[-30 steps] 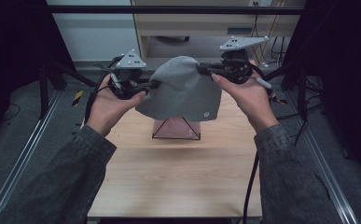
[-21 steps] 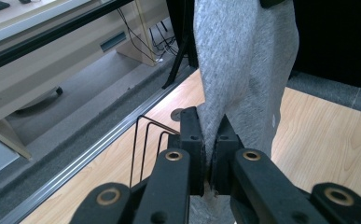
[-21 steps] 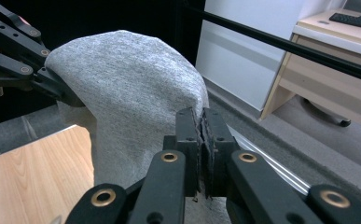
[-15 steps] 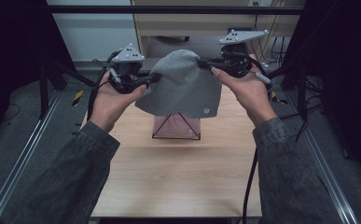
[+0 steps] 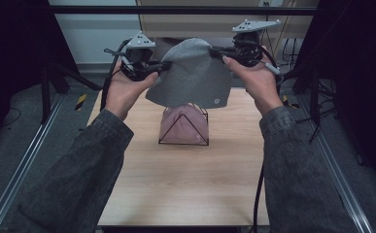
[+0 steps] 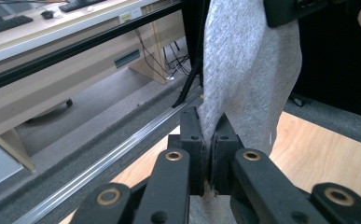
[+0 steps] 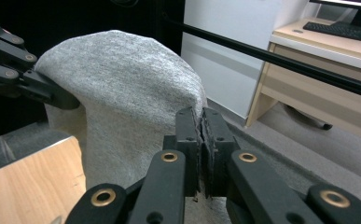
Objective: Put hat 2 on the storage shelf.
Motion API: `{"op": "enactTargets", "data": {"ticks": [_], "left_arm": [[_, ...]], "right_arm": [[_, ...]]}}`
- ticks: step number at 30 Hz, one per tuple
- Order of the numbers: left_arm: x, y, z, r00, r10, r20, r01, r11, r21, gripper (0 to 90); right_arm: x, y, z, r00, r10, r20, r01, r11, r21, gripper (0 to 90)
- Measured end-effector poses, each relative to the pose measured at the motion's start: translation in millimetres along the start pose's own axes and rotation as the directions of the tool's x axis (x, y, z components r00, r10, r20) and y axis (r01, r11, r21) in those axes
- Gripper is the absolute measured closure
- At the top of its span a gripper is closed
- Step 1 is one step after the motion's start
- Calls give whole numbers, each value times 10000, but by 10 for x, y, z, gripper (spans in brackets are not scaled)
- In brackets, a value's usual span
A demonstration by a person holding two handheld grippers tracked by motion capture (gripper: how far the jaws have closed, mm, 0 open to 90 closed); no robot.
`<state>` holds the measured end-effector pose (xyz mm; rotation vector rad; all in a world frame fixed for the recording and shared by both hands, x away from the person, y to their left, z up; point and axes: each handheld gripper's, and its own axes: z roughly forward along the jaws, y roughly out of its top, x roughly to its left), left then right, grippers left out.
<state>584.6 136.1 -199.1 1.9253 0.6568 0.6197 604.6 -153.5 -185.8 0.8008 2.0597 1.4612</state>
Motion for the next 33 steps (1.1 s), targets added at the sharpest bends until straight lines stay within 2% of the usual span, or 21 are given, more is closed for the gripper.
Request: {"op": "enactTargets", "data": {"ticks": [5,12,20,21,26,28,33], "left_arm": [[58,-19,105,9998,-64,-209,61,9999,-137,864],[157,-11,269,9986,228,-477,-227,9997,15,864],[278,-34,459,9983,87,-577,-85,10000,37,863],[293,-37,478,9980,187,-607,-182,9998,95,863],[333,-74,584,9980,88,-633,-82,9999,91,864],[341,-85,613,9967,382,-717,-368,9991,215,864],[387,-130,678,9965,344,-759,-330,9993,192,864]], "right_arm": [[-82,-56,117,9999,80,146,-81,9999,67,869],[-192,-126,245,9988,285,391,-299,9990,341,869],[-333,-199,394,9964,649,550,-676,9964,503,869],[-342,-210,410,9962,663,566,-695,9960,560,869],[-376,-263,464,9954,680,672,-728,9947,724,869],[-382,-277,474,9954,625,725,-681,9947,769,869],[-376,-317,488,9952,658,731,-716,9942,797,869]]}}
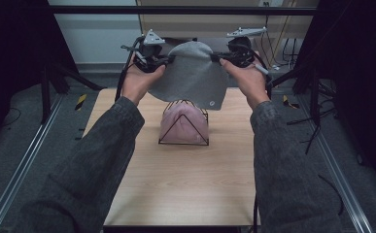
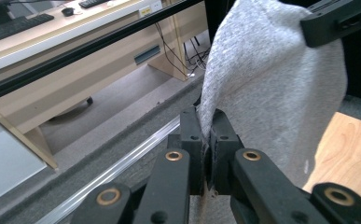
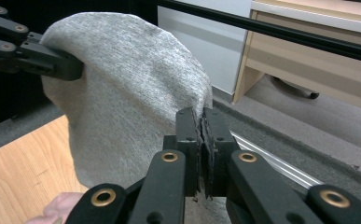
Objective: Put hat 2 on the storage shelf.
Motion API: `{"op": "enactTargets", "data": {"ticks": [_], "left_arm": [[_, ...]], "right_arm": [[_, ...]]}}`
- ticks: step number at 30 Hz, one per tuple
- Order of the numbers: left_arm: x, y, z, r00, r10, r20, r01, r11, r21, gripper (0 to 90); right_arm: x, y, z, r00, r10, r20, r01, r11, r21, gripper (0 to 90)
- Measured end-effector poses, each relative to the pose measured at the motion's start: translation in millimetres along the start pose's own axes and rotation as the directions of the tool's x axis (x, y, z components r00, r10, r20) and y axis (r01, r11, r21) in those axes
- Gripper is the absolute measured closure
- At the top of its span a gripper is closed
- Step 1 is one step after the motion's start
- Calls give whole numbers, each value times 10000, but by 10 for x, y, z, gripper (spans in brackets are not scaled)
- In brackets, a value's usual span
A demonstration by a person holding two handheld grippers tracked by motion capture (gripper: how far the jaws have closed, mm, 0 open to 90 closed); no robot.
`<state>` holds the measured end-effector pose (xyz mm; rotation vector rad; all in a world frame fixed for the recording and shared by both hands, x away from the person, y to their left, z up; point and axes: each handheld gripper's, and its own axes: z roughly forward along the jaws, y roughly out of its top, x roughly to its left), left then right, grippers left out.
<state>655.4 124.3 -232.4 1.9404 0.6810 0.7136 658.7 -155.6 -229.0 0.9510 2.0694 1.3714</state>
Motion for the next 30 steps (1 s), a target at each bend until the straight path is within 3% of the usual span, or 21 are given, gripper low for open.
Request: {"op": "enactTargets", "data": {"ticks": [2,5,30], "left_arm": [[20,-15,20,10000,54,-53,-54,10000,-5,864],[38,-51,46,9998,-192,-12,192,9998,-12,864],[-6,-187,-52,9992,-390,-105,391,9992,118,863]], "right_arm": [[9,-13,7,10000,-1,-3,1,10000,4,870],[23,-41,33,10000,-14,-83,15,10000,71,869],[147,-69,52,9998,-191,-92,193,9996,185,869]]}}
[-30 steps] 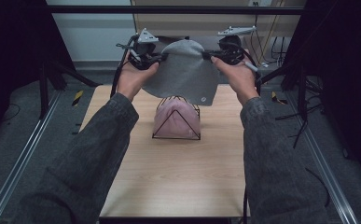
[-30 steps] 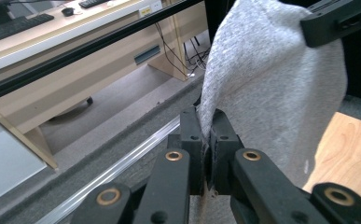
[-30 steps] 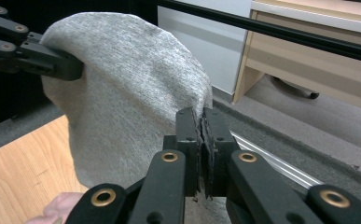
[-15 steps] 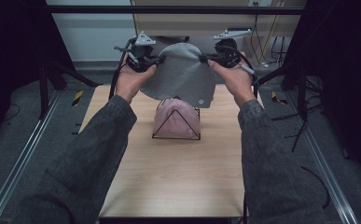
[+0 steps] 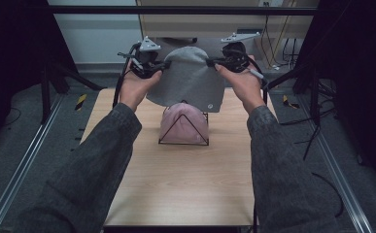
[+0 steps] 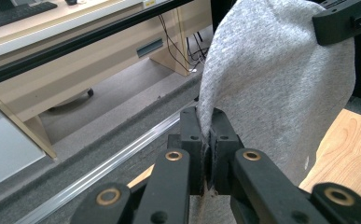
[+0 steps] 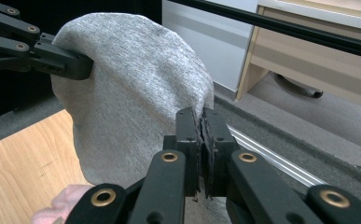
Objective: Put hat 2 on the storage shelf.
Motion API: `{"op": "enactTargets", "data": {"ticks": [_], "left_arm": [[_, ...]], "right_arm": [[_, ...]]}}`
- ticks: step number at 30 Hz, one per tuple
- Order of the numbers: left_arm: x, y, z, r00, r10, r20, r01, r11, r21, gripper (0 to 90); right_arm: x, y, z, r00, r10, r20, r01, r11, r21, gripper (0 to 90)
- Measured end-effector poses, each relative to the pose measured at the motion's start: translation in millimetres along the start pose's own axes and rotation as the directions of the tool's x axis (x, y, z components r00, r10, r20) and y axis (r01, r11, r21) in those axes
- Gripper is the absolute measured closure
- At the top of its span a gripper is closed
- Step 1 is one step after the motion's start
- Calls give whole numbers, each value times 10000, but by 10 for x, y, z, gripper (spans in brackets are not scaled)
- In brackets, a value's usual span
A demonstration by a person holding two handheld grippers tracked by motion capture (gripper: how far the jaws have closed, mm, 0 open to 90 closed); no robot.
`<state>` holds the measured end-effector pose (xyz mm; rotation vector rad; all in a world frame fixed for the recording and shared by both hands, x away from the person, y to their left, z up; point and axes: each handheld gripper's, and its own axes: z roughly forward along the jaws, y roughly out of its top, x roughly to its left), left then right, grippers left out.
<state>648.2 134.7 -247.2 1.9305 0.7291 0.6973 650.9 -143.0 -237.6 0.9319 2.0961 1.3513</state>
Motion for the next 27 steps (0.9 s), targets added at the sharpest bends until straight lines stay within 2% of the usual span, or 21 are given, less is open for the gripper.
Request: {"op": "enactTargets", "data": {"ticks": [1,8,10,23,27], "left_arm": [[-10,-14,7,10000,-94,8,95,9999,-64,863],[-31,-113,46,10000,-55,56,54,9999,105,862],[-34,-155,64,9999,-121,54,120,9999,51,861],[-93,-437,170,9995,-241,225,230,9986,484,859],[-122,-518,186,9989,-349,306,335,9985,442,859]], "right_arm": [[3,-5,1,10000,-21,3,21,10000,7,869],[15,-95,29,10000,16,-18,-16,9999,132,869],[25,-125,42,10000,9,-24,-8,9998,185,869],[96,-397,150,9999,24,-116,-16,9977,677,869],[105,-449,170,9999,59,-146,-48,9973,739,868]]}}
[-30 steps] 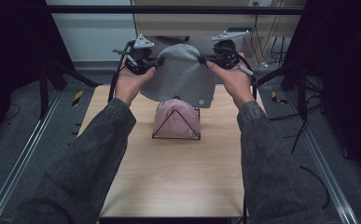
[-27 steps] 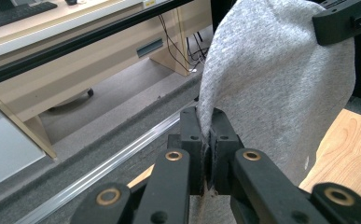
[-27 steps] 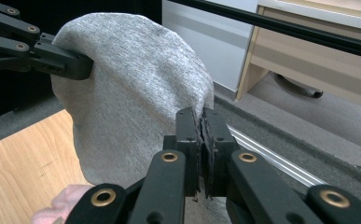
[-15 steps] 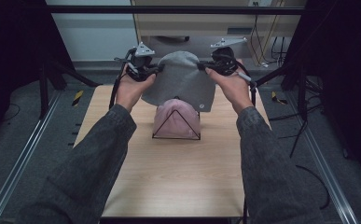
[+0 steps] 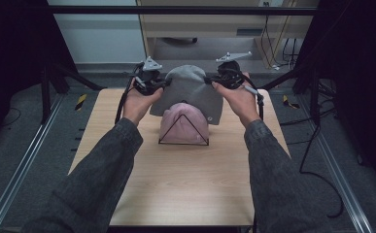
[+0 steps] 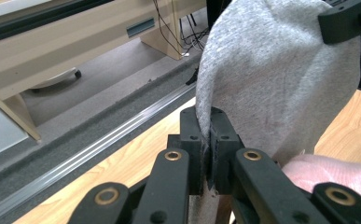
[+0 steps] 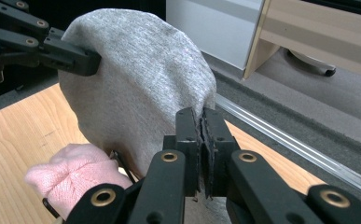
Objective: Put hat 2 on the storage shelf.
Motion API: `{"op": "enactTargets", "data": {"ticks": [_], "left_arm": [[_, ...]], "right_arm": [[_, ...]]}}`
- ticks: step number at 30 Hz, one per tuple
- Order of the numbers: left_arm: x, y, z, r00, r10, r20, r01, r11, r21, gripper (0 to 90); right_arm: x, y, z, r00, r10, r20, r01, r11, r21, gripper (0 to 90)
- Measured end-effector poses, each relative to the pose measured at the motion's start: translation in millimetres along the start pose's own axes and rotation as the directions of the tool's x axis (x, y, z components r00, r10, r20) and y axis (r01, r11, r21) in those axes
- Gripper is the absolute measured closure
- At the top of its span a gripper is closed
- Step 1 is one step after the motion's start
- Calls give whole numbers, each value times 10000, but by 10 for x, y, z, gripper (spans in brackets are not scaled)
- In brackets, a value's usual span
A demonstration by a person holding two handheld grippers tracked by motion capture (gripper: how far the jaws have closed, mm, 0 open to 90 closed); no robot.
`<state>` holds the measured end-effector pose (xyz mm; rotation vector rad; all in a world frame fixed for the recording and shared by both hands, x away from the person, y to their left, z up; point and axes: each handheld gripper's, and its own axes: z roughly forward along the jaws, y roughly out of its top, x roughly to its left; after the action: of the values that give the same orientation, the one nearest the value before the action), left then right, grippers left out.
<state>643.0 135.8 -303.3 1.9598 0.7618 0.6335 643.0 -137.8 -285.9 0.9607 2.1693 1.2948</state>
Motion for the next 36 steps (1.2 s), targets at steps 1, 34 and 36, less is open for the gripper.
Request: {"op": "enactTargets", "data": {"ticks": [1,34,36], "left_arm": [[-5,-25,7,10000,0,18,0,10000,33,859],[-71,-685,136,9982,-603,29,598,9932,996,863],[-86,-727,143,9982,-597,45,588,9924,1084,862]], "right_arm": [[5,-12,3,10000,57,6,-57,10000,33,869],[228,-475,355,9997,108,-223,-83,9941,1083,866],[253,-509,376,9996,110,-243,-81,9932,1165,865]]}}
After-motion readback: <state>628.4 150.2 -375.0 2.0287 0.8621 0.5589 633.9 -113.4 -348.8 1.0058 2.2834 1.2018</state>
